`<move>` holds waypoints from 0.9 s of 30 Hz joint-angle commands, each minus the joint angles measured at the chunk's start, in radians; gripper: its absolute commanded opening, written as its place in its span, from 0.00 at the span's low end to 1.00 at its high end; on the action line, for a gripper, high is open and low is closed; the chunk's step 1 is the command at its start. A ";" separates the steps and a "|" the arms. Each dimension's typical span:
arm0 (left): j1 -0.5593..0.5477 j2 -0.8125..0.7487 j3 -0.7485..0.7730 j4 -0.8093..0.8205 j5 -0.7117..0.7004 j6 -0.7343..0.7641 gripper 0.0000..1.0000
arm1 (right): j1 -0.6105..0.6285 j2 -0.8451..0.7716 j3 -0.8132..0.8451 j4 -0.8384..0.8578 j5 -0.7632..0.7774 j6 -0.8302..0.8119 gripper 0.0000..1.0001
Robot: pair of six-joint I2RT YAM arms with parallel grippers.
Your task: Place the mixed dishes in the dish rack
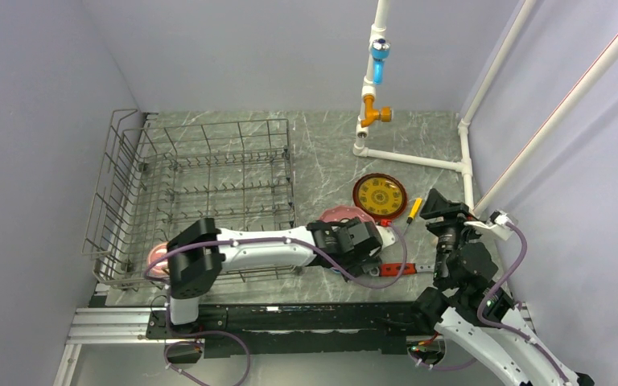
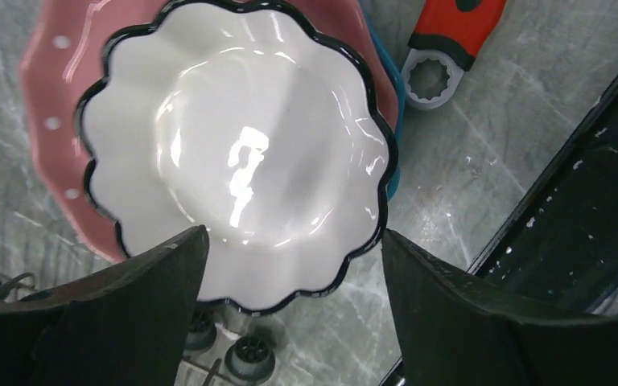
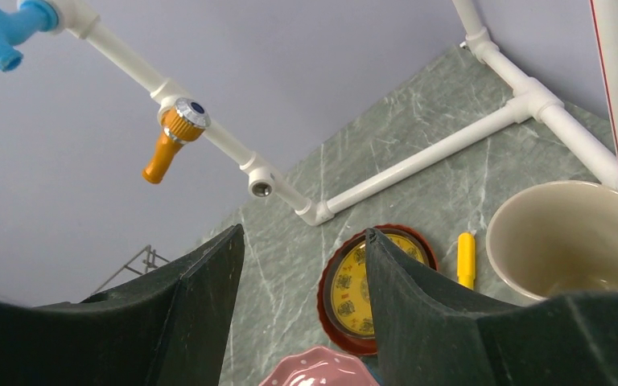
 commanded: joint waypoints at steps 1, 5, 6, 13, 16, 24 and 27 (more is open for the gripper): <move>0.039 -0.098 -0.047 0.023 -0.006 0.010 0.80 | 0.004 0.022 0.042 -0.039 0.019 0.028 0.59; 0.088 -0.165 -0.109 0.050 0.016 -0.018 0.79 | 0.003 0.019 0.031 -0.025 0.017 0.016 0.59; 0.102 -0.179 -0.117 0.057 0.025 -0.024 0.81 | 0.003 0.019 0.030 -0.025 0.023 0.013 0.59; 0.195 -0.127 -0.049 0.007 0.071 -0.095 0.83 | 0.003 0.041 0.049 -0.034 0.023 0.001 0.59; 0.237 -0.089 -0.023 -0.017 0.081 -0.123 0.78 | 0.003 0.041 0.054 -0.046 0.007 0.011 0.59; 0.246 0.001 0.026 -0.008 0.124 -0.117 0.61 | 0.003 0.043 0.054 -0.068 -0.031 0.035 0.59; 0.246 0.016 0.018 0.015 0.133 -0.115 0.48 | 0.003 0.048 0.067 -0.091 -0.041 0.041 0.59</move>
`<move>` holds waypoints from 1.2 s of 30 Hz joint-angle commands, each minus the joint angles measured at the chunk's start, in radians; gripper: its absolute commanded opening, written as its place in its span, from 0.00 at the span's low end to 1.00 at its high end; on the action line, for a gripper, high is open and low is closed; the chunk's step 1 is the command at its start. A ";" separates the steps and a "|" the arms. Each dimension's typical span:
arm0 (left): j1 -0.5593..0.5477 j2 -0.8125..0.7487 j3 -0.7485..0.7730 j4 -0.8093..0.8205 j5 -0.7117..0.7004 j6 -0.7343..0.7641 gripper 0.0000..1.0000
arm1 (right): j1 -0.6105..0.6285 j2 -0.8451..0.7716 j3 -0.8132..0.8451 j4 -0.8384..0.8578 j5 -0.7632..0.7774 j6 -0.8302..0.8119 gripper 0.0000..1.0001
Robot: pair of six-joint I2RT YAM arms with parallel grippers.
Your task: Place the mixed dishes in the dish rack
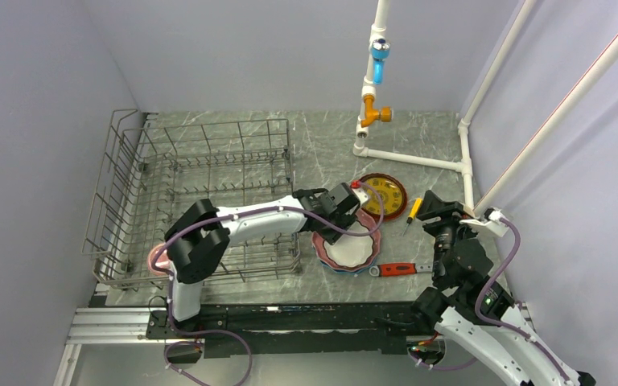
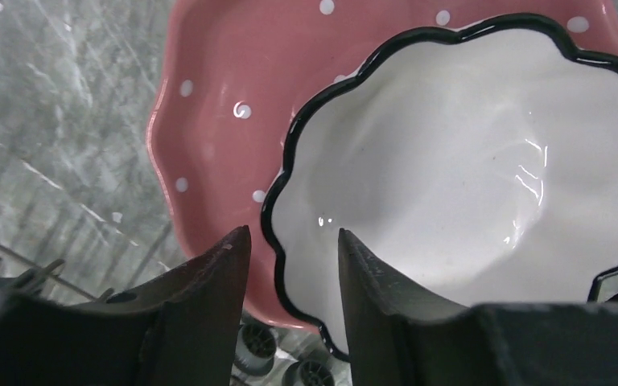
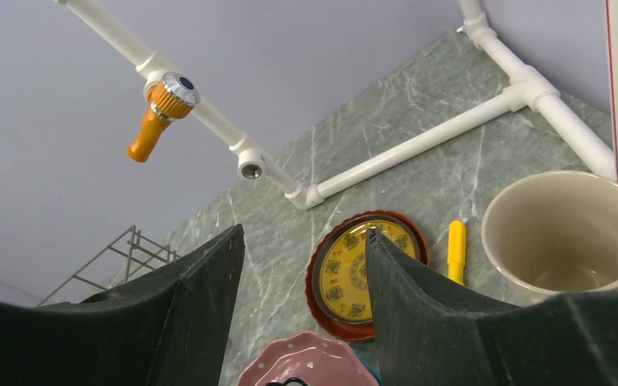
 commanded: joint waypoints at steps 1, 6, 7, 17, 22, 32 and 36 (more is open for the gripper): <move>-0.005 0.017 0.024 0.033 0.034 -0.012 0.45 | 0.003 0.013 0.050 -0.023 -0.024 0.016 0.59; -0.005 0.049 0.028 0.033 0.062 -0.035 0.41 | 0.004 0.011 0.051 -0.036 -0.049 0.030 0.59; -0.005 0.056 0.026 0.036 0.063 -0.036 0.40 | 0.003 0.013 0.053 -0.039 -0.052 0.031 0.59; 0.013 -0.085 -0.007 0.088 0.037 -0.024 0.00 | 0.002 0.055 0.055 -0.002 -0.060 -0.018 0.62; 0.027 -0.203 0.039 0.103 0.081 0.003 0.00 | 0.004 0.079 0.072 0.022 -0.081 -0.047 0.63; 0.132 -0.619 -0.174 0.295 0.128 -0.030 0.00 | 0.003 0.247 0.103 0.098 -0.384 -0.167 0.83; 0.255 -0.802 -0.312 0.352 0.207 -0.120 0.00 | 0.003 0.390 0.192 0.113 -0.690 -0.207 0.91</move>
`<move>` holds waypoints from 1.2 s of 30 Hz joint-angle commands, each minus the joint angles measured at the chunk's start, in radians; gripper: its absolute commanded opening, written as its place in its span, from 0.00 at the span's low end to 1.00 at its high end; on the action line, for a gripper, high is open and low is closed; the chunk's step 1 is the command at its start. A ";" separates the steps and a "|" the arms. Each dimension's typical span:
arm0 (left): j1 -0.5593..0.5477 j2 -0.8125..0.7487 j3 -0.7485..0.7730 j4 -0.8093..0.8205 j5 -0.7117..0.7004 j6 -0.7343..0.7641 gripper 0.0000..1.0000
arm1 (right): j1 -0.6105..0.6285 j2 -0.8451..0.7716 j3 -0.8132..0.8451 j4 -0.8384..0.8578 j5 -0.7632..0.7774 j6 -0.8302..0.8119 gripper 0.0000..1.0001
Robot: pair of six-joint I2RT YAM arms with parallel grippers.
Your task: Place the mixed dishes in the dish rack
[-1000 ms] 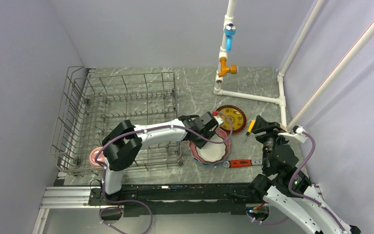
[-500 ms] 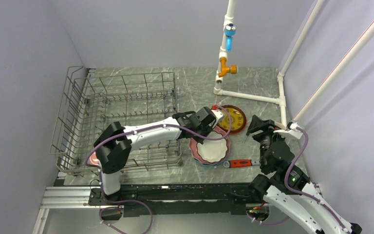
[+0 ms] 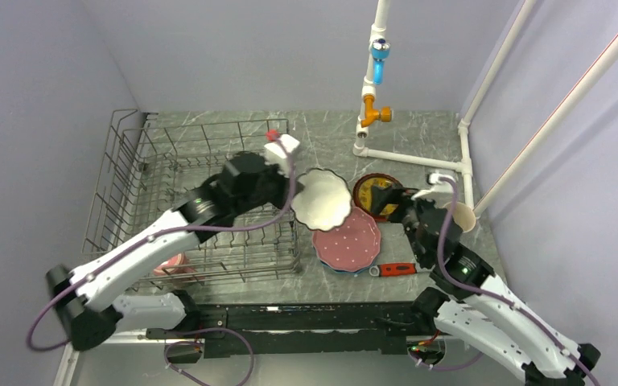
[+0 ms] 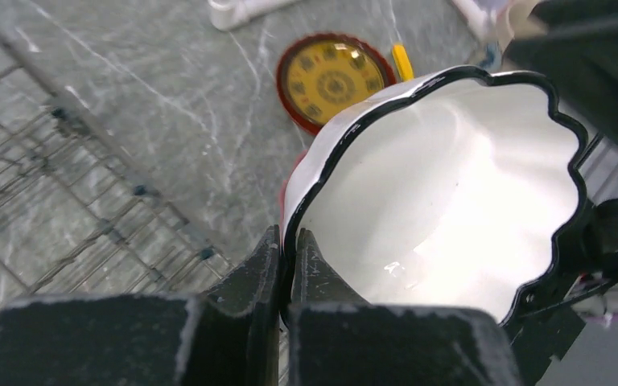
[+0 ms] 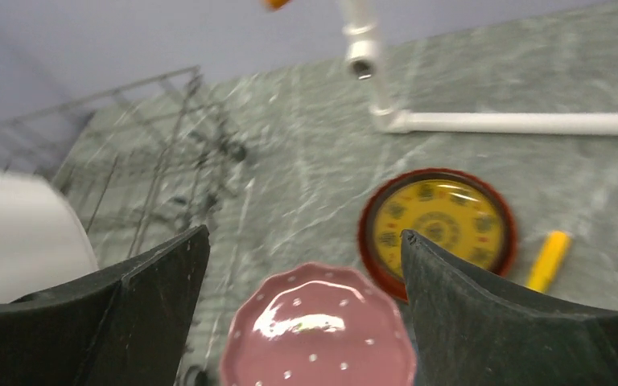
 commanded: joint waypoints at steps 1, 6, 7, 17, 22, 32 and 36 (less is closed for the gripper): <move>0.130 -0.197 -0.132 0.177 0.108 -0.122 0.00 | 0.003 0.141 0.137 0.079 -0.405 -0.067 0.93; 0.303 -0.344 -0.243 0.208 0.261 -0.259 0.00 | -0.011 0.302 0.278 0.121 -0.865 -0.021 0.99; 0.341 -0.369 -0.264 0.220 0.301 -0.290 0.00 | -0.015 0.335 0.309 0.126 -0.960 -0.016 1.00; 0.570 -0.505 -0.480 0.469 0.636 -0.544 0.00 | -0.036 0.530 0.396 0.270 -1.212 0.209 1.00; 0.577 -0.553 -0.511 0.472 0.614 -0.552 0.00 | -0.019 0.569 0.343 0.415 -1.158 0.346 0.96; 0.577 -0.592 -0.487 0.322 0.489 -0.465 0.00 | 0.240 0.626 0.377 0.319 -0.712 0.325 0.72; 0.577 -0.611 -0.479 0.266 0.433 -0.426 0.00 | 0.246 0.646 0.370 0.310 -0.625 0.365 0.56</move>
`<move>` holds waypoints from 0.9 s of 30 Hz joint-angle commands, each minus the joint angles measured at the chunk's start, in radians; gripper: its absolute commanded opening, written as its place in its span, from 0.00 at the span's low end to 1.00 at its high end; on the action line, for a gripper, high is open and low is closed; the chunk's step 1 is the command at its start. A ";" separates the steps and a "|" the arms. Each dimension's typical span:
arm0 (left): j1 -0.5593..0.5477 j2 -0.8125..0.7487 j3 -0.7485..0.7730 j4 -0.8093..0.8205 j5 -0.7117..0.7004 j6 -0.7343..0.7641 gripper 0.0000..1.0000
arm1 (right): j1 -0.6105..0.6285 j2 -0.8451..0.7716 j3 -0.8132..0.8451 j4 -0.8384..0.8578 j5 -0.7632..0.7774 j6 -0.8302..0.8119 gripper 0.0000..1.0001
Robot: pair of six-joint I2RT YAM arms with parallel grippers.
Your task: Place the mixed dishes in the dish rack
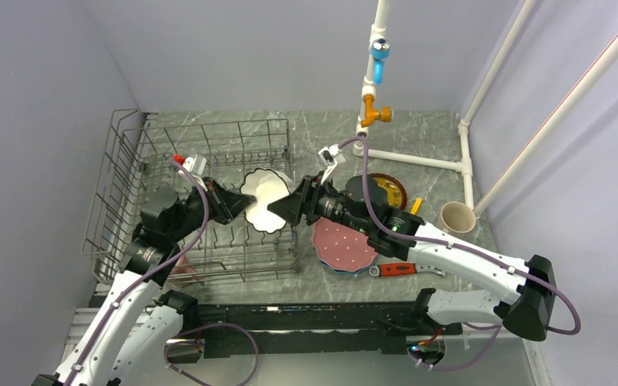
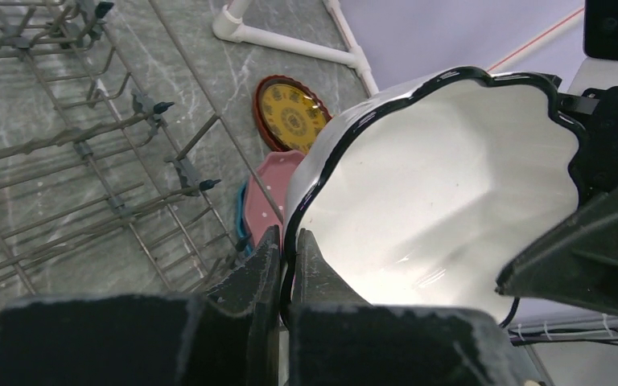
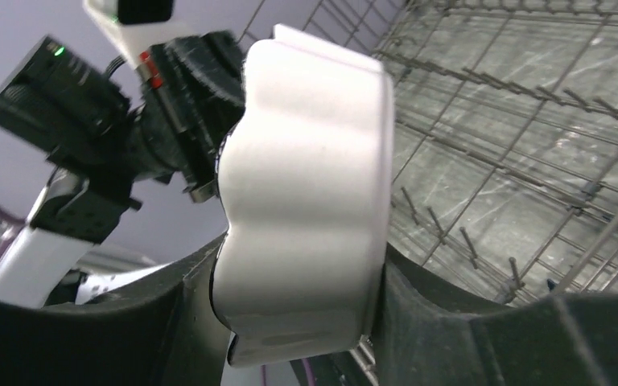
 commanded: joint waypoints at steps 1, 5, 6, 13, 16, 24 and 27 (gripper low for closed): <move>0.007 -0.037 0.054 0.025 -0.085 0.031 0.00 | 0.010 0.017 0.030 0.028 0.160 0.047 0.53; 0.007 -0.036 0.042 0.024 -0.089 0.030 0.00 | 0.010 0.059 0.045 0.075 0.116 0.105 0.45; 0.007 -0.037 0.041 0.020 -0.094 0.031 0.00 | 0.011 0.069 0.051 0.080 0.115 0.135 0.42; 0.007 -0.016 0.053 -0.024 -0.136 0.047 0.00 | 0.033 0.107 0.100 -0.014 0.248 0.236 0.00; 0.007 0.000 0.060 -0.042 -0.144 0.057 0.03 | 0.049 0.124 0.146 -0.101 0.304 0.271 0.00; 0.007 0.011 0.026 -0.023 -0.153 0.063 0.44 | 0.077 0.107 0.155 -0.170 0.440 0.353 0.00; 0.007 0.017 0.022 -0.032 -0.157 0.070 0.60 | 0.085 0.120 0.189 -0.237 0.503 0.361 0.00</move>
